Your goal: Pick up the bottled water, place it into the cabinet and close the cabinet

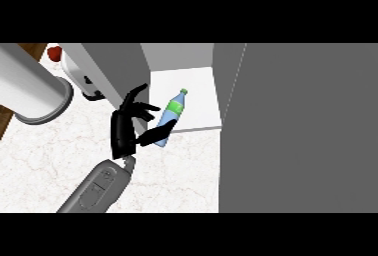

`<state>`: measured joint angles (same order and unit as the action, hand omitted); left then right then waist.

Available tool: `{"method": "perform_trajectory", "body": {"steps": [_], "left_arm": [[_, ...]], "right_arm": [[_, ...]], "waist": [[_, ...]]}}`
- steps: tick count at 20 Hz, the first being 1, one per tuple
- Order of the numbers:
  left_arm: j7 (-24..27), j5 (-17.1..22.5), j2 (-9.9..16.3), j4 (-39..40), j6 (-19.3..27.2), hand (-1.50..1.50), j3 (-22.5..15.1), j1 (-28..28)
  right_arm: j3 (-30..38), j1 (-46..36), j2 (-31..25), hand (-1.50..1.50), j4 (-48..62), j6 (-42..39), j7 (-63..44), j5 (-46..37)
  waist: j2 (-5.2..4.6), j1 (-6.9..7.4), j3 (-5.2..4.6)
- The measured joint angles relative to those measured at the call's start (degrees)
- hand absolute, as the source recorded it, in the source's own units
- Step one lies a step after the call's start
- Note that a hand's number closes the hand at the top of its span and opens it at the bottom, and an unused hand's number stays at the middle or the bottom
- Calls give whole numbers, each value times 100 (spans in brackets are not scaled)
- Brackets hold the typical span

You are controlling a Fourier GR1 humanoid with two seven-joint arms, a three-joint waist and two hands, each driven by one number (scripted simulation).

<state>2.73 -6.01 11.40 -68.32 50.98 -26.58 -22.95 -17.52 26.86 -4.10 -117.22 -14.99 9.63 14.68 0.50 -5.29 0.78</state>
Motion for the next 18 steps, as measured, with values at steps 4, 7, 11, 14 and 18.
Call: {"method": "perform_trajectory", "body": {"steps": [4, 7, 11, 14, 18], "left_arm": [[-77, -10, 59, -42, 30, -150, -71, 10], [-37, 104, 68, -70, -90, -150, -88, -11], [193, 460, 36, -154, -392, -150, -22, 23], [456, 904, -89, -235, -755, -150, 105, 77], [852, 1495, -234, -248, -1359, -150, 291, 101]], "right_arm": [[-32, 38, -14, -150, -59, -2, -14, -11], [-24, 14, 7, -150, -59, 40, -24, -32], [12, 44, -24, -150, -67, 0, 34, -6], [45, 78, -50, -150, -137, 16, 42, -24], [103, 98, -49, -150, -192, 64, 38, -18]], "waist": [[-4, -18, 0], [-15, 23, -9], [-39, 59, -32], [-55, 118, -54], [-72, 191, -77]]}}
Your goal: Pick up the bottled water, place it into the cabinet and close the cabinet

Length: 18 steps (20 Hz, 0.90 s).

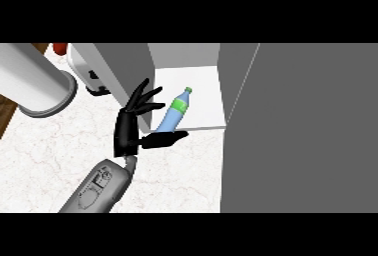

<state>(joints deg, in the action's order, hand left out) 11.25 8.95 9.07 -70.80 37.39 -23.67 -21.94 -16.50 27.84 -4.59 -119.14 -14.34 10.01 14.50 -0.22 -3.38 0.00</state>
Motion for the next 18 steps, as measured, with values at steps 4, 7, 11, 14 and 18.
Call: {"method": "perform_trajectory", "body": {"steps": [4, 7, 11, 14, 18], "left_arm": [[471, 474, -252, 198, -551, -150, 188, -78], [845, 739, -403, 374, -973, -150, 332, -148], [1012, 957, -534, 528, -1308, -150, 478, -291], [969, 1029, -523, 384, -1503, -150, 495, -261], [942, 1104, -461, 103, -1804, -150, 519, -184]], "right_arm": [[-81, 122, 29, -150, -84, 66, 15, -87], [-121, 227, 42, -150, -185, 135, -25, -108], [-90, 378, -37, -150, -269, 114, -27, -70], [-139, 406, 23, -150, -246, 194, 26, -147], [-92, 552, -59, -150, -396, 178, 12, -70]], "waist": [[6, 84, -13], [10, 149, -17], [2, 206, -24], [-6, 251, -27], [-8, 276, -21]]}}
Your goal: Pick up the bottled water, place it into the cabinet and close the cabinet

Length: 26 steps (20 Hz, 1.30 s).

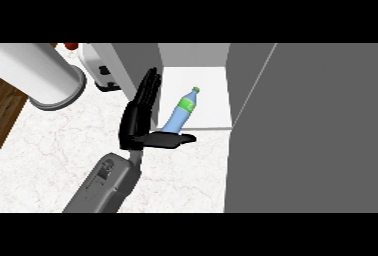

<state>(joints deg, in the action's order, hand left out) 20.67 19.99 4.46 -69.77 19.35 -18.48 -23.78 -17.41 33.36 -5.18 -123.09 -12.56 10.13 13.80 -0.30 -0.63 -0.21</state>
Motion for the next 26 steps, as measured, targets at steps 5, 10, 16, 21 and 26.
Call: {"method": "perform_trajectory", "body": {"steps": [5, 10, 16, 21, 26], "left_arm": [[-219, 53, 83, -934, -92, -150, -21, 443], [-497, -37, 165, -2216, 46, -150, -196, 1209], [-761, -147, 267, -3474, 34, -150, -575, 2109], [-853, -195, 416, -4274, -75, -150, -922, 2748], [-625, -100, 698, -4928, -224, -150, -927, 3568]], "right_arm": [[-83, 42, 24, -150, 39, 52, 56, -71], [-177, 49, 2, -150, -35, 113, -5, -114], [-313, 141, -99, -150, -108, 108, 88, -287], [-501, 121, -403, 150, -206, -59, -10, -624], [-831, 156, -789, 150, -380, -326, -196, -961]], "waist": [[22, 42, 13], [41, 72, 19], [46, 68, 21], [52, 85, 20], [44, 112, 20]]}}
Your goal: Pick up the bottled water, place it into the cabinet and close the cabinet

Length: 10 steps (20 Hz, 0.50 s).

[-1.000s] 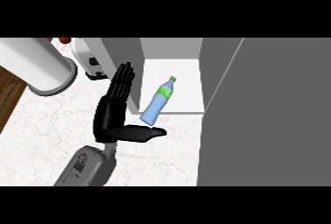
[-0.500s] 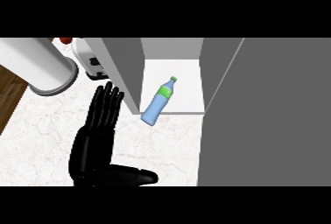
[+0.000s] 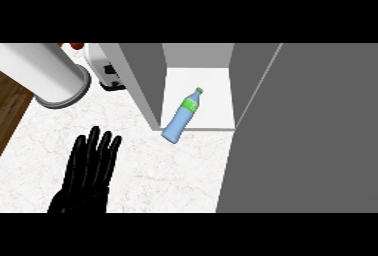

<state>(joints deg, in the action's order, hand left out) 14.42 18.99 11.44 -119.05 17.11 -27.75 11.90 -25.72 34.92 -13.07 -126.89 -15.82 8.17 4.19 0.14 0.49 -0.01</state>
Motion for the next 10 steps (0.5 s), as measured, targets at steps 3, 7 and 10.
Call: {"method": "perform_trajectory", "body": {"steps": [3, 7, 10], "left_arm": [[129, 119, 230, -370, -119, -150, 166, 474], [401, 333, 506, -789, -370, -150, 454, 1113], [529, 548, 665, -1074, -537, -150, 691, 1554]], "right_arm": [[-186, -69, -138, 150, -94, -79, -102, -197], [-383, -168, -273, 150, -292, -91, -443, -482], [-475, -169, -397, 150, -487, -104, -610, -796]], "waist": [[-27, 25, 8], [-47, 67, 15], [-45, 72, 16]]}}
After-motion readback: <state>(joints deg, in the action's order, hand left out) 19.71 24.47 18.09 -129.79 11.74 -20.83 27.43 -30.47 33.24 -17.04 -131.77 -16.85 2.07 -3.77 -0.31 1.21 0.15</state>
